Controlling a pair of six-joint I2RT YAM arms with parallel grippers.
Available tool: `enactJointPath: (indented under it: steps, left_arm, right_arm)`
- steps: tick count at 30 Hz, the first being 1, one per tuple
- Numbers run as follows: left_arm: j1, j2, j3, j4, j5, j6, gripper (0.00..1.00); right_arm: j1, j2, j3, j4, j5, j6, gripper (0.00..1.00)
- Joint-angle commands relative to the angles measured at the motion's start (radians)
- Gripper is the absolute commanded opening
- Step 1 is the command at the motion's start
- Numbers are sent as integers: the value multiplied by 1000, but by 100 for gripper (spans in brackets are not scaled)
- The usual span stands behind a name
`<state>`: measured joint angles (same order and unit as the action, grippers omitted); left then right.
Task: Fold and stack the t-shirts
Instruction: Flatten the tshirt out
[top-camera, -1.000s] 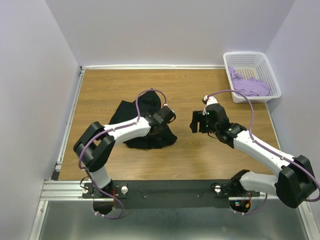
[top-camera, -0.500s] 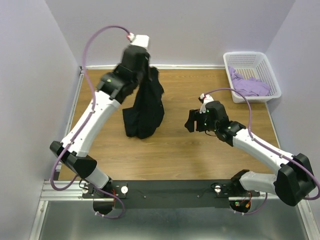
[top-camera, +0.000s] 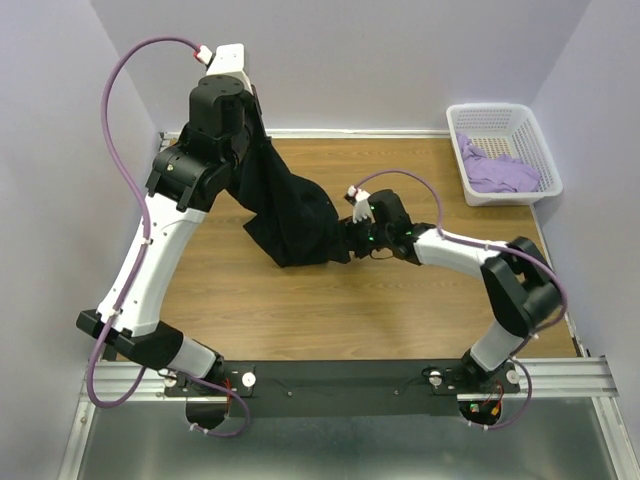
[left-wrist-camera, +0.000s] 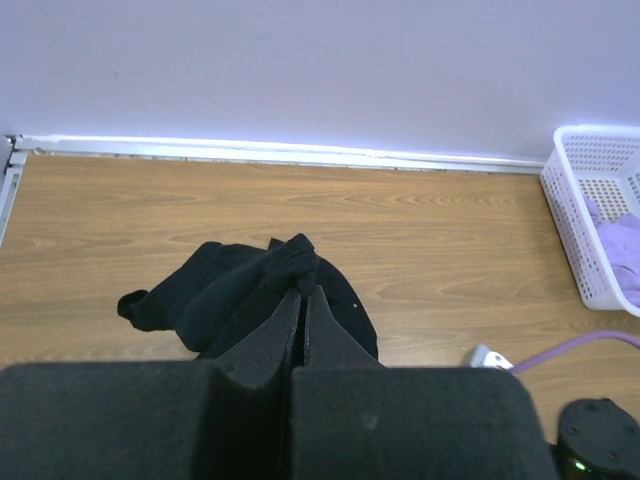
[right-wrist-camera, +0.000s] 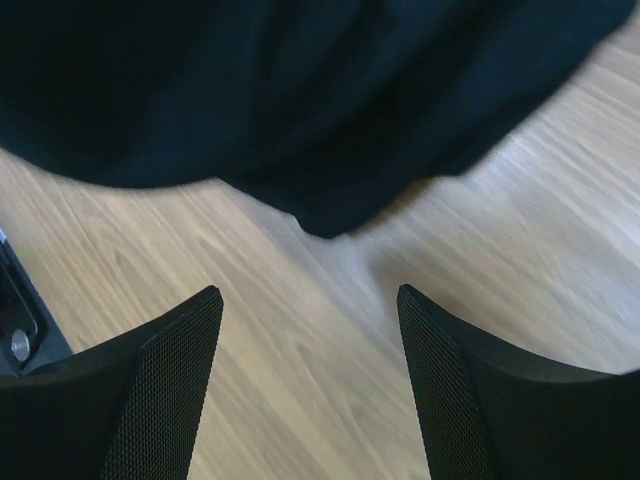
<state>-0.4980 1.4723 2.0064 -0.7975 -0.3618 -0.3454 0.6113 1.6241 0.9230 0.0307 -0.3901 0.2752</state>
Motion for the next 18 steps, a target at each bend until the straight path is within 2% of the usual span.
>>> enactJointPath:
  steps: [1, 6, 13, 15, 18]
  left_arm:
    - [4, -36, -40, 50, 24, -26, 0]
    - [10, -49, -75, 64, 21, -24, 0]
    - [50, -82, -100, 67, 24, -6, 0]
    - [62, -93, -106, 63, 23, 3, 0]
    - [85, -116, -123, 70, 26, 11, 0]
  right_arm:
    - [30, 104, 86, 98, -53, -5, 78]
    - [48, 253, 138, 112, -4, 9, 79]
    - [50, 361, 185, 124, 72, 32, 77]
    - [50, 373, 200, 124, 73, 28, 72]
    - [50, 390, 220, 130, 66, 30, 51]
